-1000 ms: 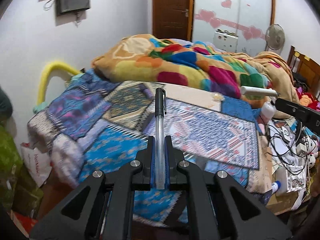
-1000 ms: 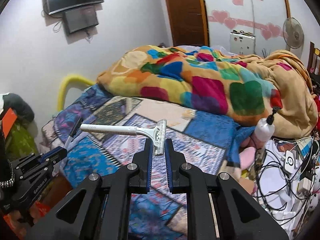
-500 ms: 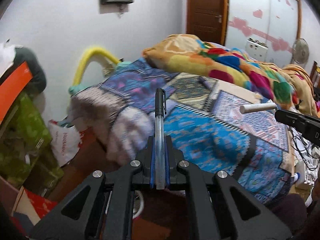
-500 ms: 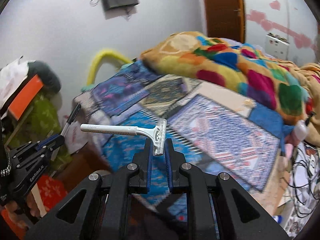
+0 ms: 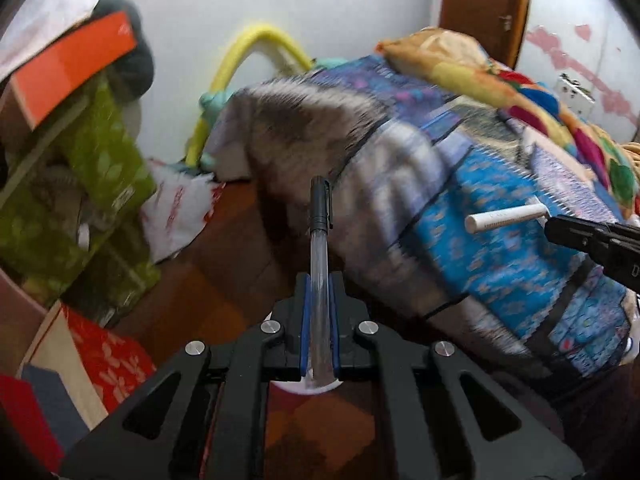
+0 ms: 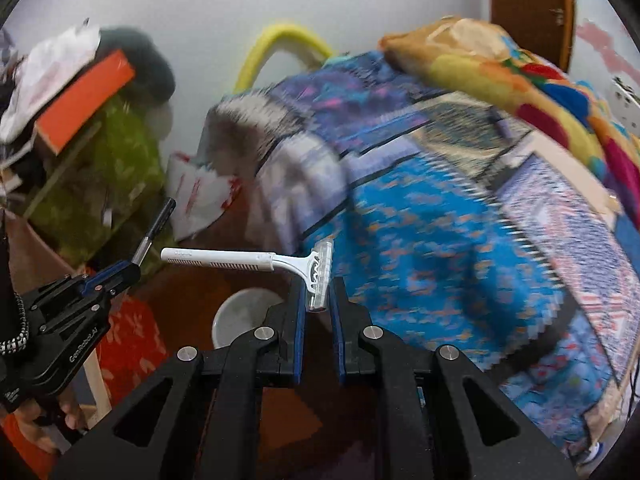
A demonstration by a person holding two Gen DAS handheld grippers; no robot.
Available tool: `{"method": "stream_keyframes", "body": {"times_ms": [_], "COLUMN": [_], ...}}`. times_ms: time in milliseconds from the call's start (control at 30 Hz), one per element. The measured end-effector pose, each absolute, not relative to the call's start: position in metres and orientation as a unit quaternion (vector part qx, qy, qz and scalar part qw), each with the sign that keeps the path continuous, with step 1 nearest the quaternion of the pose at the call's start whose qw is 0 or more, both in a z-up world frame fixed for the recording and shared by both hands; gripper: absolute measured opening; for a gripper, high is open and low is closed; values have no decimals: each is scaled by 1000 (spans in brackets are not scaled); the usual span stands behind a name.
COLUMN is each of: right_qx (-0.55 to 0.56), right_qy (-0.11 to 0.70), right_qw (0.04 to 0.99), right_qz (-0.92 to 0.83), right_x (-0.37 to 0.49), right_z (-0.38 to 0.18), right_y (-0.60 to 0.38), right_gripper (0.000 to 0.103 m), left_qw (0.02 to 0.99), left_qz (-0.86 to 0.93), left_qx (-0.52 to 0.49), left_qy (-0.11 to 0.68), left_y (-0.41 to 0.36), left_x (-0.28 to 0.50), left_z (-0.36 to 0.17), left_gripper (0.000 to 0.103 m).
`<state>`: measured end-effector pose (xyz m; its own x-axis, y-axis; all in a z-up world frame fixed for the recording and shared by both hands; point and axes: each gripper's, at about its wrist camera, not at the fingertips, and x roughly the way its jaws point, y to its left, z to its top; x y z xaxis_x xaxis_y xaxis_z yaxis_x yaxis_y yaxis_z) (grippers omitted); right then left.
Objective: Collect trash
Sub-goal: 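Carry the pen in the left tool and the razor in the right tool over the bin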
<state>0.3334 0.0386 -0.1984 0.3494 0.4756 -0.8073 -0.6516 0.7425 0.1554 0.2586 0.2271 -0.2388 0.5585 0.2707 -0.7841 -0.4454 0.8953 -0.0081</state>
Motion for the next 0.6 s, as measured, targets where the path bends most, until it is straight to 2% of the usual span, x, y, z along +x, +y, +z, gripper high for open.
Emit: {"method": "stream_keyframes", "body": {"times_ms": [400, 600], "right_qx": [-165, -196], "right_qy": [510, 520], "right_qw": [756, 736], "right_qz": [376, 386], "right_x": [323, 318], "right_z": [-265, -288], "right_y": [128, 162], "right_gripper": [11, 11], "left_qw": [826, 810], "left_qz": [244, 254], "left_qx": [-168, -199], "left_qy": [480, 490], "left_y": [285, 300], "left_x": [219, 212], "left_z": [-320, -339], "left_gripper": [7, 7]}}
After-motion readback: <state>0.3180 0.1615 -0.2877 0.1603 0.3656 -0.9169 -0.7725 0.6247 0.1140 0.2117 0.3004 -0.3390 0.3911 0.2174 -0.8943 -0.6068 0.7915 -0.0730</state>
